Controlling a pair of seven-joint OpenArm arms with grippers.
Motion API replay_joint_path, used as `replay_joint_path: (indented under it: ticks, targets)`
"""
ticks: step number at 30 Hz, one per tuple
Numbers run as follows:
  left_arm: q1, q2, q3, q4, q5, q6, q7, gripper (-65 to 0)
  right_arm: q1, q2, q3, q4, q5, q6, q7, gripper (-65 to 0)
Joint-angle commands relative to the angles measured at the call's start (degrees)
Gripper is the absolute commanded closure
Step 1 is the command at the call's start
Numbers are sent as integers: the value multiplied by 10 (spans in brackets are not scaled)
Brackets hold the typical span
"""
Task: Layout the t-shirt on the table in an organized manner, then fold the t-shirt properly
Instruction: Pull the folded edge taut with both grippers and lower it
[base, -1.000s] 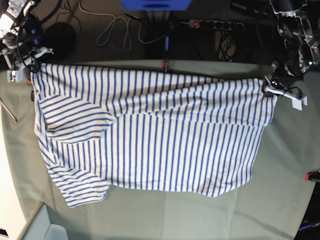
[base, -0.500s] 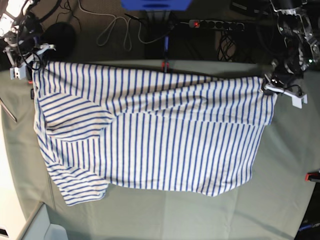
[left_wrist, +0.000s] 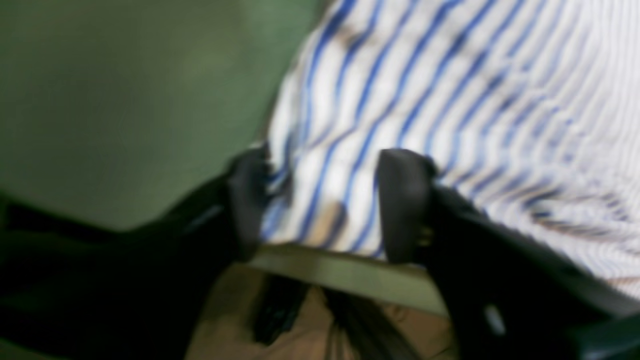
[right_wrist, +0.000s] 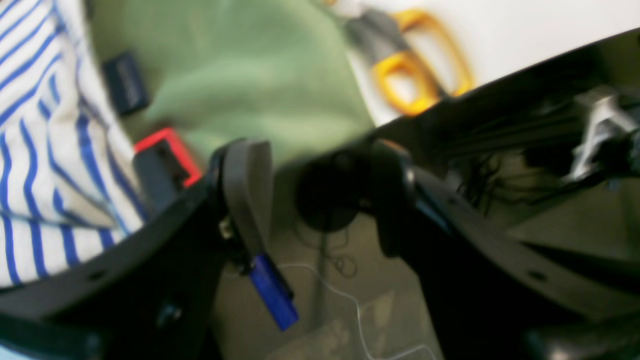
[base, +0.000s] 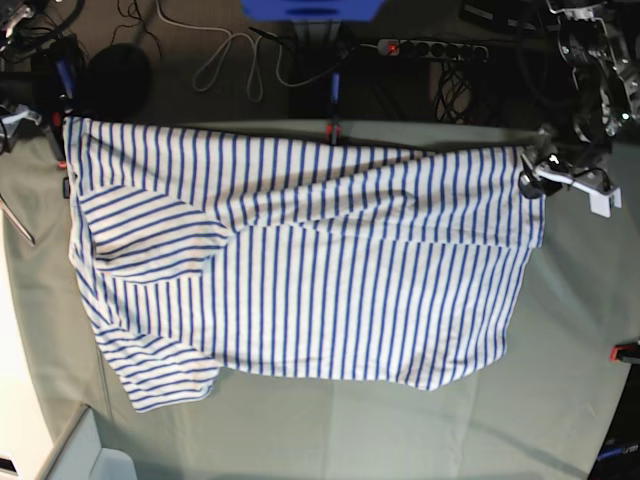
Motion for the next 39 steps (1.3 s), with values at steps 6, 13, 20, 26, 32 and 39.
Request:
replay_joint_path:
  ticks: [6,13,20,26,32,39]
  targets:
    - [-23,-9,-38,33,-1,-1,-7,-407,20,-2,-4,28,9,4,8,-314]
    - [-101,-9,-35,38,4,-1,-8,-407,46,4,-44,34,8,4,9,-314]
    - [-187,-7,-34,-3,5,4,-8,-407,66,14,-124,28,8,4,10,-314]
    - [-268,-9,-33,-140,6,4,-14,-408,123,18,-170,20,7,4,10,-314]
    - [-346,-27,35,-301,19,1,-60,-408,230,33,-195,-98,-74,4,11,-314]
    - [-364,-29,158,-386,107,3,-240,-408,355,71,-195,-287,-163,4,14,-314]
